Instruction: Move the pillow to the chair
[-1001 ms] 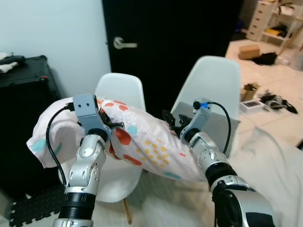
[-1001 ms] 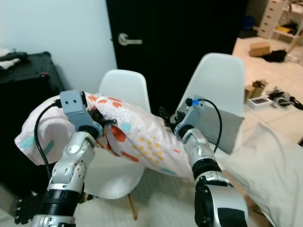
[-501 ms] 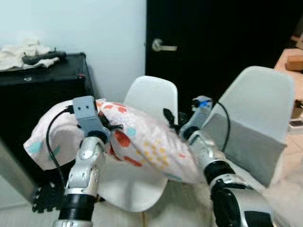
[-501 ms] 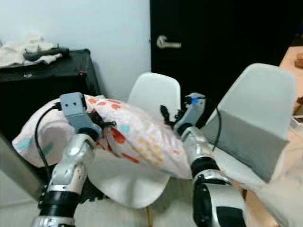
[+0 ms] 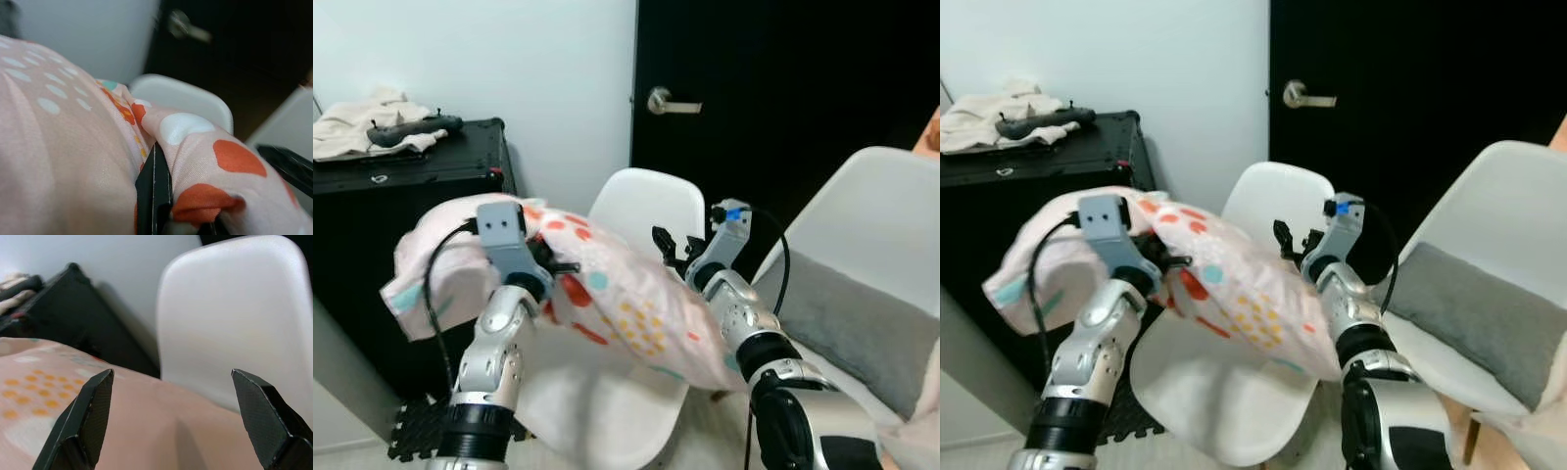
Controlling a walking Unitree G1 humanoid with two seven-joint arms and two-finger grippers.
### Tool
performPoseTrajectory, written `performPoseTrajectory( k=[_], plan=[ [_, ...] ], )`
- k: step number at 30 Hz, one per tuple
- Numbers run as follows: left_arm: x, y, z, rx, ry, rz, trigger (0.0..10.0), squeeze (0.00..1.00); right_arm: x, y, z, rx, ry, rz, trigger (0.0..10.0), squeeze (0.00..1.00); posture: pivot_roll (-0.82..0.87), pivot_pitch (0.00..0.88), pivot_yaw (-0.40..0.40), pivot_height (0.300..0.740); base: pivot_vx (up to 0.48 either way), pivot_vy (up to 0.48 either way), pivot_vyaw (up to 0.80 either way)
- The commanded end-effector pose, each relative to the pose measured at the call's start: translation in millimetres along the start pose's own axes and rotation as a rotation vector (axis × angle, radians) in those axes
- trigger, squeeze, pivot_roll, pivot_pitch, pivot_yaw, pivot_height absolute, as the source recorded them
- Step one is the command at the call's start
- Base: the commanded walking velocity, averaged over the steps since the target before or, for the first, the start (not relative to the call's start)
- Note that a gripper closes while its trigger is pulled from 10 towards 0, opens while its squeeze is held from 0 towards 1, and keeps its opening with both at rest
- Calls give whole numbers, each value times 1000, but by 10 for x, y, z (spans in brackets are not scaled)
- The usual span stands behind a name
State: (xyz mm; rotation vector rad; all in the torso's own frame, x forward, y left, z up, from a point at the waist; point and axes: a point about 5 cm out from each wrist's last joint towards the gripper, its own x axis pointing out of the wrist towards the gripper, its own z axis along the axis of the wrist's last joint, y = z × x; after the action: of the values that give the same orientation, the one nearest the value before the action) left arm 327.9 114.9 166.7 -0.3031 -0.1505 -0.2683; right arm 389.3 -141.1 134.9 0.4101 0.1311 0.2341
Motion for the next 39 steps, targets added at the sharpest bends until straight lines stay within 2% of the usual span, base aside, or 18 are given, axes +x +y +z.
performPoseTrajectory(
  k=[1, 8, 10, 13, 16, 23, 26, 30, 37, 39],
  plan=[
    [19, -98, 33, -9, -23, -58, 10000, 0, -15, -43, 5, -9, -3, -17, 10000, 0, -119, 0, 9, 720, 0, 0, 0],
    [-46, 1, -120, -40, 26, -42, 10000, 0, -9, -41, -22, 12, 23, -31, 10000, 0, -115, 0, 7, 720, 0, 0, 0],
    [-84, 7, -158, -76, 40, -95, 10000, 0, -5, -36, -27, 8, 31, -36, 10000, 0, -115, 0, 7, 710, 0, 0, 0],
    [-101, -4, -168, -86, 44, -126, 10000, 0, -4, -36, -26, 7, 30, -36, 10000, 0, -115, 0, 7, 705, 0, 0, 0],
    [-158, -16, -203, -92, 47, -205, 10000, 0, -2, -42, -12, 8, 25, -43, 10000, 0, -116, 0, 8, 690, 0, 0, 0],
    [-131, -19, -216, -86, 43, -208, 10000, 0, -7, -56, -7, 5, 23, -51, 10000, 0, -118, 0, 7, 665, 0, 0, 0],
    [-97, -63, -269, -53, 70, -229, 10000, 0, -8, -59, -22, -10, 37, -56, 10000, 0, -120, 0, 5, 655, 0, 0, 0],
    [-66, -82, -413, 33, 140, -231, 10000, 0, -28, -101, -102, -69, 97, -94, 10000, 0, -124, 0, 5, 635, 0, 0, 0],
    [-61, -65, -555, 80, 206, -208, 10000, 0, -73, -172, -218, -107, 174, -135, 10000, 0, -126, 0, 4, 610, 0, 0, 0],
    [-102, -17, -673, 120, 268, -187, 10000, 0, -103, -198, -310, -127, 240, -148, 10000, 0, -132, 0, 8, 600, 0, 0, 0]
  ],
)
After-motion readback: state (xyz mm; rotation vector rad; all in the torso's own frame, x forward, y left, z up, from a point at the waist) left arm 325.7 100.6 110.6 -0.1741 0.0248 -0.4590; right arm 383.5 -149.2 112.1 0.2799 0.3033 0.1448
